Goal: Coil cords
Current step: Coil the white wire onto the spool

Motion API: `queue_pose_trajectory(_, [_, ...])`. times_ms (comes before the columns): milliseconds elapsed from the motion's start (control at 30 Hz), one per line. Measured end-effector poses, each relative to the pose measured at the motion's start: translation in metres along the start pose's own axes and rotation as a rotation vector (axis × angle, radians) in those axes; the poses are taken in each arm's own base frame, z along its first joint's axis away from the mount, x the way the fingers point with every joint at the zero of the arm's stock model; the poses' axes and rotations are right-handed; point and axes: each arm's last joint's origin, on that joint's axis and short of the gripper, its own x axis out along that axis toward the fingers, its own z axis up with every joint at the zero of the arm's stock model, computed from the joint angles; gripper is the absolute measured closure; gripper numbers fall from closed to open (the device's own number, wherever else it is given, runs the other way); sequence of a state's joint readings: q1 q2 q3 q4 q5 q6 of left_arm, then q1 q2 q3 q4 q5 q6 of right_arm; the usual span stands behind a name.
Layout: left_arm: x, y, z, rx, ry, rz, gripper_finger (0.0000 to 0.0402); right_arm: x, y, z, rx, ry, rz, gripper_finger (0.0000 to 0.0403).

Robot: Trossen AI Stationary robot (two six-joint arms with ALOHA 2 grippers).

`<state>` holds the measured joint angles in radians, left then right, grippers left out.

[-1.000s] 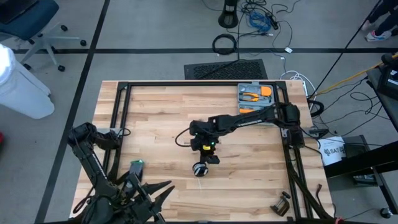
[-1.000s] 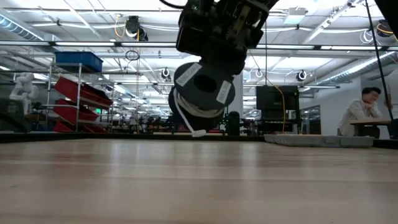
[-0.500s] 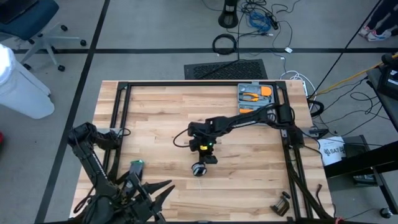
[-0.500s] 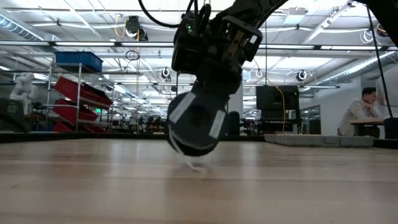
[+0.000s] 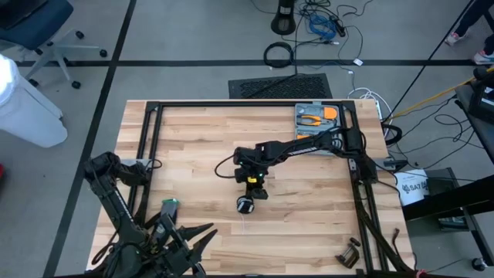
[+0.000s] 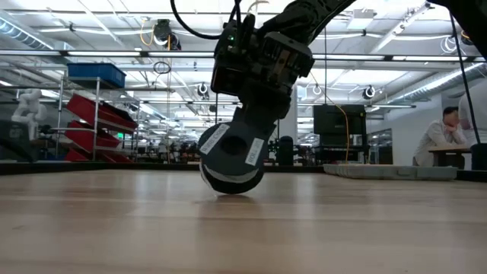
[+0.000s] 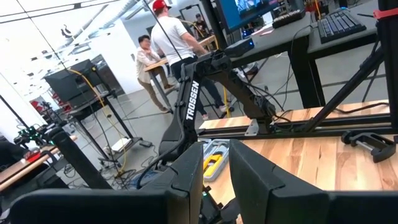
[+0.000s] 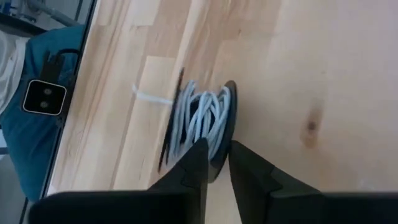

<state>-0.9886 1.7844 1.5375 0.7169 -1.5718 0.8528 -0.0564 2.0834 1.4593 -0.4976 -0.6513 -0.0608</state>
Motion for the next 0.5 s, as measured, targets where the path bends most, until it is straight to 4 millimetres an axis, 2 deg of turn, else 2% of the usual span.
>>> queue_pose_trajectory(500, [0.0000,0.0000,0.0000,-0.002,0.000,0.000,0.0318,-0.0070,-0.0084,-0.0017,0.001,0.017,-0.158,0.0300])
